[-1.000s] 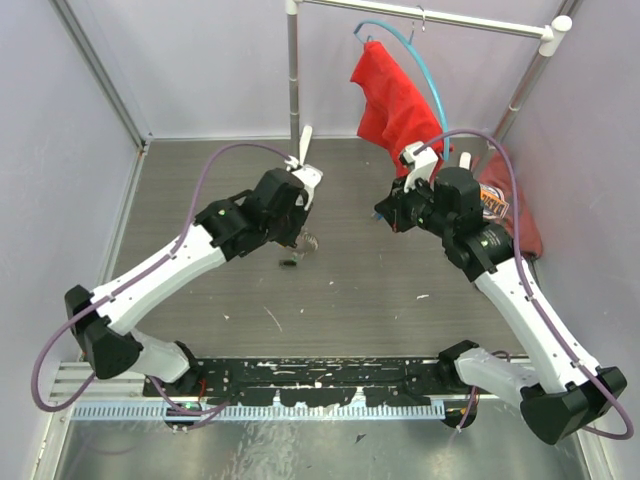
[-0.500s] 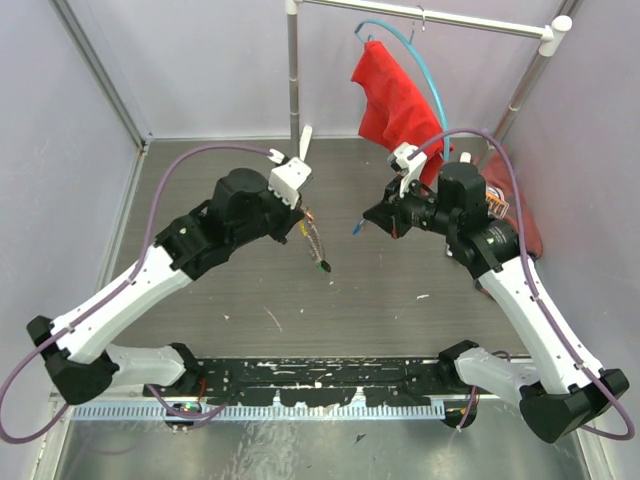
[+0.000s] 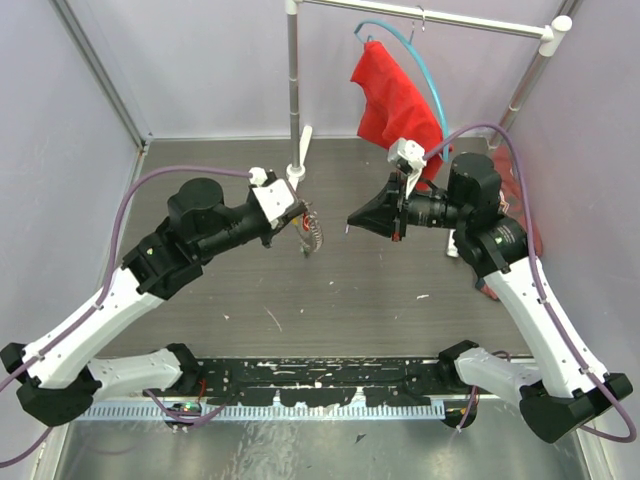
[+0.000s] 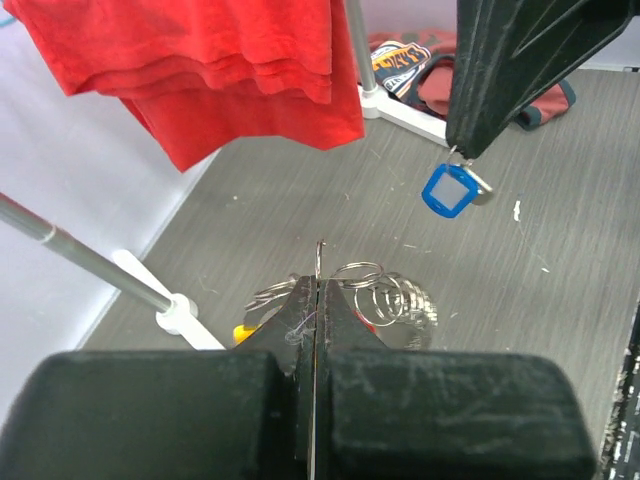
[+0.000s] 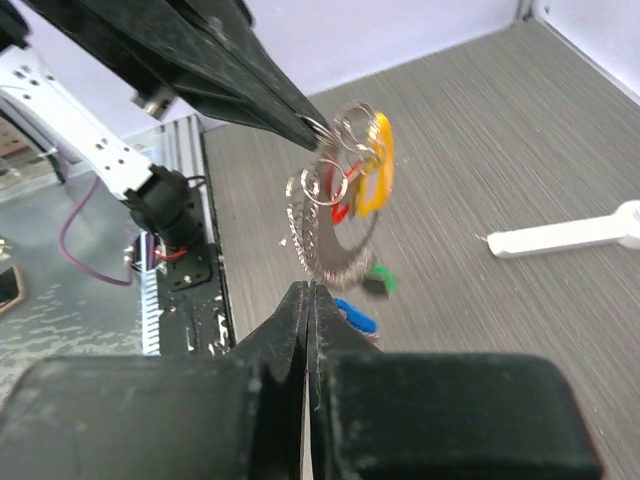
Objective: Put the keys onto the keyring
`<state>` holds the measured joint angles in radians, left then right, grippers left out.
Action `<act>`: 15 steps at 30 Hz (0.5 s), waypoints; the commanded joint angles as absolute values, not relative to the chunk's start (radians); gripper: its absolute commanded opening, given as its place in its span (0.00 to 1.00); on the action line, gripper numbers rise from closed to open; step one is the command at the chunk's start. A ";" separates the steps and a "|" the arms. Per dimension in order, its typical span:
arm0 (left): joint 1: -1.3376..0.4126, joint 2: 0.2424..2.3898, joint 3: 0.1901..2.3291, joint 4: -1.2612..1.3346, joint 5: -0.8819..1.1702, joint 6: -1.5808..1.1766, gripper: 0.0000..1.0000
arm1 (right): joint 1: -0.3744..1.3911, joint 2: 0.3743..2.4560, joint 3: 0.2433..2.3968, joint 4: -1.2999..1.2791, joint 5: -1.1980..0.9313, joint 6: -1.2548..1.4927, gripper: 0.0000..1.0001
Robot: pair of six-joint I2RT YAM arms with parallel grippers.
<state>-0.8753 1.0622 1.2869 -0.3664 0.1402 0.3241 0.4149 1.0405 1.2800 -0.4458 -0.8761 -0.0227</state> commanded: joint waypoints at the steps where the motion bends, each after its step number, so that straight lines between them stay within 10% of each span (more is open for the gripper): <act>1: -0.878 1.072 1.347 -0.343 0.171 0.420 0.00 | 0.412 1.035 1.347 -0.324 -1.004 0.039 0.01; 15: -1.015 1.068 1.393 -0.335 0.092 0.576 0.00 | 0.411 1.015 1.436 -0.490 -1.060 -0.140 0.01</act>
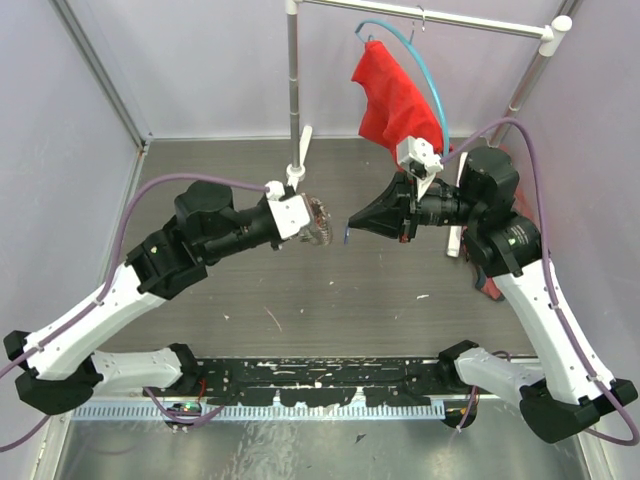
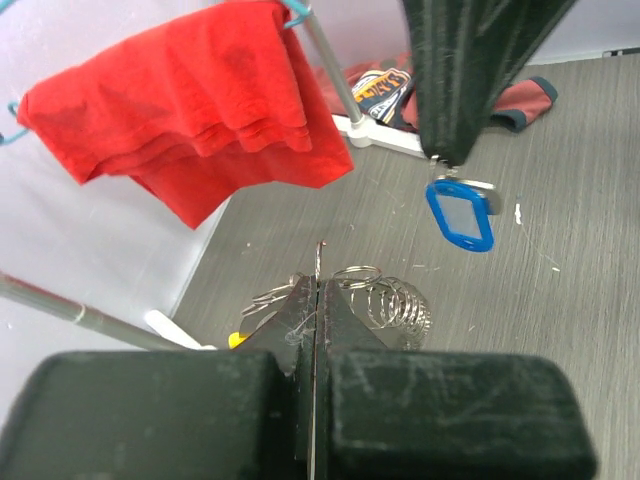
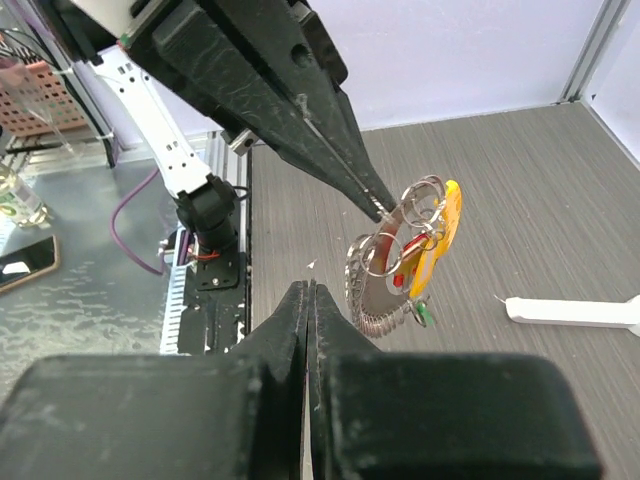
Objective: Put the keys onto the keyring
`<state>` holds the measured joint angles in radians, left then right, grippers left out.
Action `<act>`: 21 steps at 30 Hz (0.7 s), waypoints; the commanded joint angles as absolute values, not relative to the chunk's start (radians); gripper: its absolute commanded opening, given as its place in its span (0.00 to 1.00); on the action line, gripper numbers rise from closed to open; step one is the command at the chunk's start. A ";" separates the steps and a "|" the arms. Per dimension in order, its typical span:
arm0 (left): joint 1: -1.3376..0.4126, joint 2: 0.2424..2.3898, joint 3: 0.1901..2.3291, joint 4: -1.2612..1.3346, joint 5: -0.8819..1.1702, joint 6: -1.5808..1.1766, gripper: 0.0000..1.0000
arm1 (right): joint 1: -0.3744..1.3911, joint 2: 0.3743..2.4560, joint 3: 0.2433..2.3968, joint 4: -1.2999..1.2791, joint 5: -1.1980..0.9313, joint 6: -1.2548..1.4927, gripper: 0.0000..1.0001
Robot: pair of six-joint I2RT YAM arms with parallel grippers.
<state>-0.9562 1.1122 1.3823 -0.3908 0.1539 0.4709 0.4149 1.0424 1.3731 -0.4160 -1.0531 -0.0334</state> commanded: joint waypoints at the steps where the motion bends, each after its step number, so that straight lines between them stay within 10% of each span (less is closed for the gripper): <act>1: -1.036 1.063 1.388 -0.328 0.072 0.601 0.00 | 0.411 1.012 1.436 -0.493 -1.053 -0.146 0.01; 21: -1.247 1.113 1.408 -0.287 -0.218 0.765 0.00 | 0.411 1.021 1.473 -0.472 -1.130 -0.125 0.01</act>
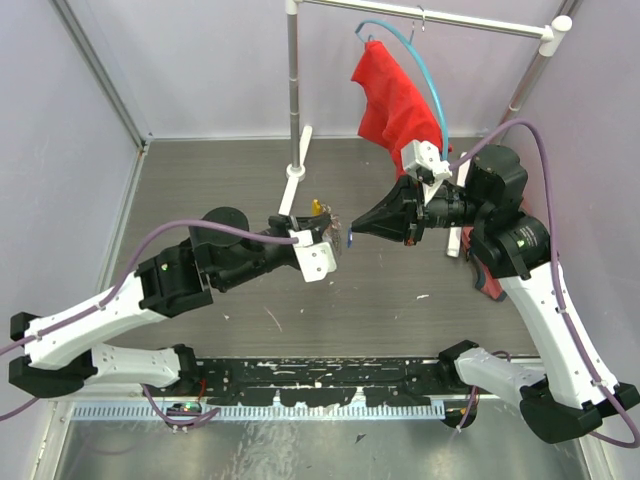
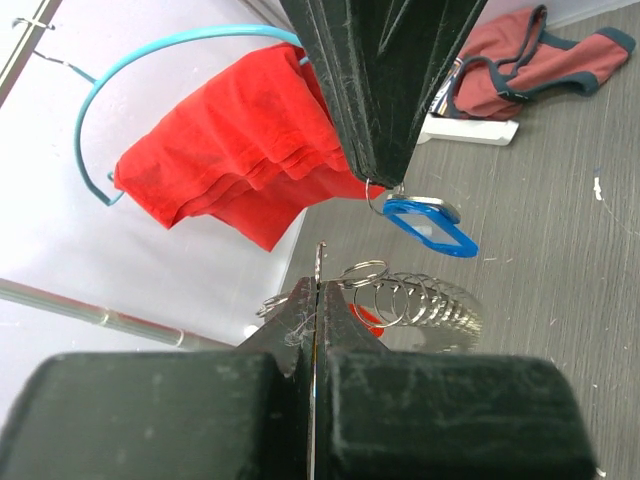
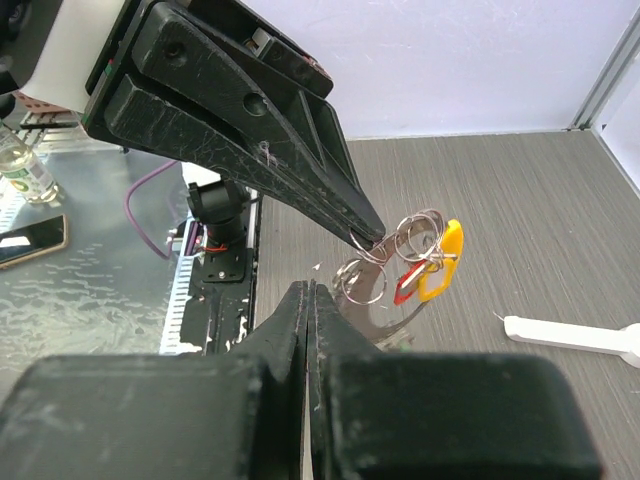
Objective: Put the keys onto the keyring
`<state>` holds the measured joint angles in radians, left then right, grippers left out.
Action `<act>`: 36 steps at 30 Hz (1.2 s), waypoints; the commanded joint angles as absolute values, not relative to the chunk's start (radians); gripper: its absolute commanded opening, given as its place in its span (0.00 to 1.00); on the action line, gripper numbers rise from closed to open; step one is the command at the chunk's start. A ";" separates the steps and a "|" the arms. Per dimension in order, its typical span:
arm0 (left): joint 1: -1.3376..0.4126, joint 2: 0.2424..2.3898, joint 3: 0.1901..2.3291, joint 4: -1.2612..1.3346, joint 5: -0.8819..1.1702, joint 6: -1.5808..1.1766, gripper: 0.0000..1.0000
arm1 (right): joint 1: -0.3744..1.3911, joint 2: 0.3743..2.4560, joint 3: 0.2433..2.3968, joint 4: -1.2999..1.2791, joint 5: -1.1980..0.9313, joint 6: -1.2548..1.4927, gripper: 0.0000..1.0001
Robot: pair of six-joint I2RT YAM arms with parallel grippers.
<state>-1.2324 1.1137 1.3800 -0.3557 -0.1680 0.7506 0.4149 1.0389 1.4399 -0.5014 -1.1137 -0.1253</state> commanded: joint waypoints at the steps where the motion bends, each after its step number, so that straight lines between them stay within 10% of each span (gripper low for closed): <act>1: -1.248 1.116 1.410 -0.288 -0.220 0.764 0.00 | 0.412 1.021 1.471 -0.474 -1.122 -0.127 0.01; 36: -1.268 1.155 1.473 -0.339 -0.199 0.575 0.00 | 0.413 1.049 1.457 -0.377 -1.059 -0.062 0.01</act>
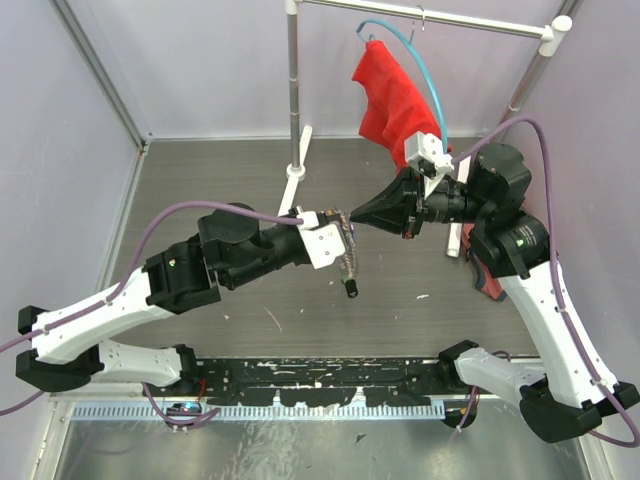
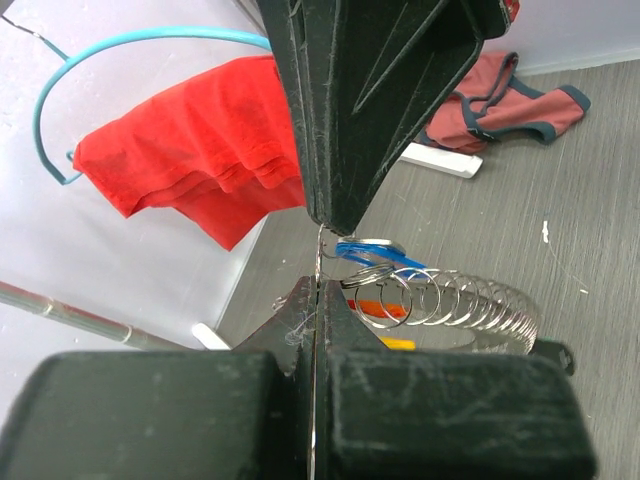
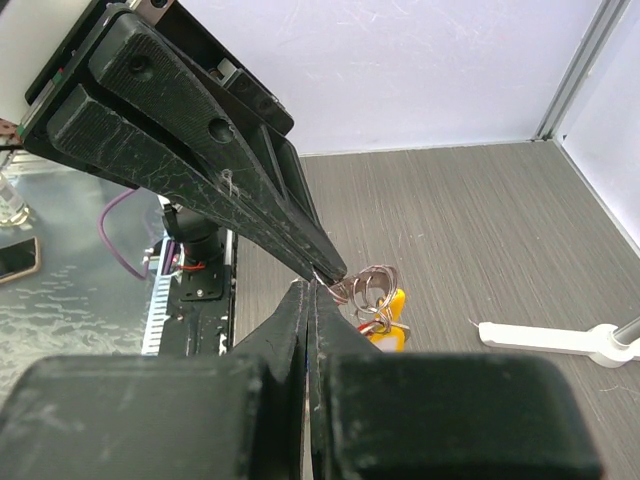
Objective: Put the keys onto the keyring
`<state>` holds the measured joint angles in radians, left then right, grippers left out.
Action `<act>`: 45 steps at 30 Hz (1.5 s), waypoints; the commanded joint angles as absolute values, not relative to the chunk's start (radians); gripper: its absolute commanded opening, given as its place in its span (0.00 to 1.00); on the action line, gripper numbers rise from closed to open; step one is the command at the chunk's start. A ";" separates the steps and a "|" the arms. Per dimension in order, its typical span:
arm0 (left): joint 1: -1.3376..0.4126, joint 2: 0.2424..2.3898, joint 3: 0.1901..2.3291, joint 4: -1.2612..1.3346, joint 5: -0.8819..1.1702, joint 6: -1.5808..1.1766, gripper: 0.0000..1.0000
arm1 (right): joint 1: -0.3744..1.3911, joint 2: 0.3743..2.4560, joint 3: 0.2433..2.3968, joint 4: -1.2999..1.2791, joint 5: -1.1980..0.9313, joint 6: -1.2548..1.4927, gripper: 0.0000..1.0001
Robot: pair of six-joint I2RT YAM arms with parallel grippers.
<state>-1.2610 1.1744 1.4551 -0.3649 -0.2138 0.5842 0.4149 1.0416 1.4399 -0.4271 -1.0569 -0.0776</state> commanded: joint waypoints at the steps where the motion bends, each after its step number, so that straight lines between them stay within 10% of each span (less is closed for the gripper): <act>1: -1.269 1.155 1.473 -0.340 -0.197 0.576 0.00 | 0.413 1.049 1.456 -0.377 -1.056 -0.061 0.01; 45: -1.269 1.105 1.403 -0.234 -0.132 0.516 0.00 | 0.413 1.072 1.428 -0.376 -1.057 -0.027 0.01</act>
